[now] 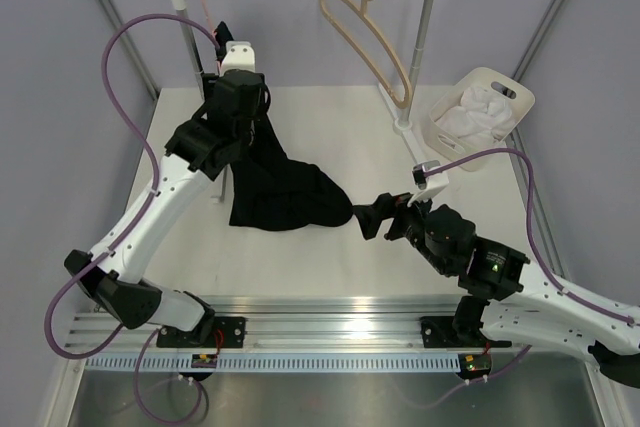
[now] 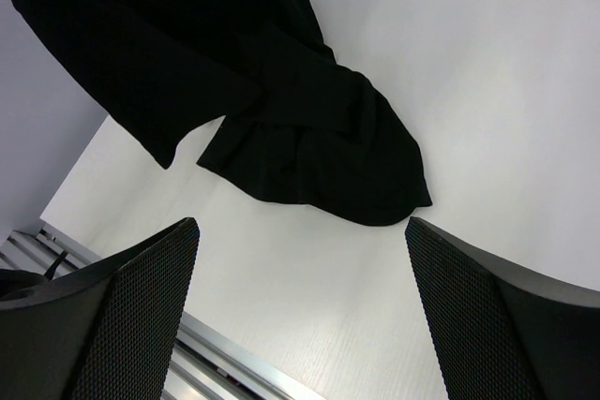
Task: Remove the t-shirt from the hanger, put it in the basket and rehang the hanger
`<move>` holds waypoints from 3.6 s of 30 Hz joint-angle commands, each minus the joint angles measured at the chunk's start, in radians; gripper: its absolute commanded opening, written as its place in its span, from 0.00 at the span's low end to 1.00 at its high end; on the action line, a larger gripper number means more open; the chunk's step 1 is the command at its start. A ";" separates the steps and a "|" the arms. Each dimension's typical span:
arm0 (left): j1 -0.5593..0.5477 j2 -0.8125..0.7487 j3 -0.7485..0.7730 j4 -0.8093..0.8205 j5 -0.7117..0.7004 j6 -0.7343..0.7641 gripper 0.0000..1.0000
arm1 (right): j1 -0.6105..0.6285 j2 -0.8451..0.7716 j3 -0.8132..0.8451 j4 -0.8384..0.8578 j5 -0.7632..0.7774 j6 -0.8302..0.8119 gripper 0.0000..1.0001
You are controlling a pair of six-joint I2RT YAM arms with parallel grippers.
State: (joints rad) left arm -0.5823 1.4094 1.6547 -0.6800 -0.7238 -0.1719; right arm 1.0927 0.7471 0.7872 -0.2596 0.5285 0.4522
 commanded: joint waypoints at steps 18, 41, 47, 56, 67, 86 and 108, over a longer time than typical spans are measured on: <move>0.048 -0.032 0.028 0.082 0.020 0.081 0.00 | 0.007 -0.017 0.038 -0.004 -0.036 0.008 0.99; 0.047 -0.207 -0.010 0.129 0.238 0.164 0.00 | 0.006 -0.032 0.037 0.005 -0.107 -0.044 1.00; 0.047 -0.220 -0.003 0.138 0.254 0.203 0.00 | 0.007 -0.026 0.040 -0.001 -0.105 -0.053 0.99; 0.047 -0.326 -0.084 0.013 0.512 0.086 0.00 | 0.006 -0.061 0.037 0.016 -0.220 -0.150 1.00; 0.045 -0.640 -0.303 -0.128 0.942 -0.080 0.00 | 0.007 -0.241 0.049 0.144 -0.516 -0.296 1.00; 0.045 -0.836 -0.552 0.025 1.626 -0.143 0.00 | 0.007 0.038 0.310 0.109 -0.728 -0.504 0.94; 0.044 -0.885 -0.621 0.158 1.736 -0.169 0.00 | 0.007 0.262 0.330 0.365 -0.917 -0.323 0.42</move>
State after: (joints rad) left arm -0.5327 0.5190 1.0237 -0.6807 0.9428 -0.3370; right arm 1.0916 0.9962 1.1156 0.0631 -0.3035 0.0845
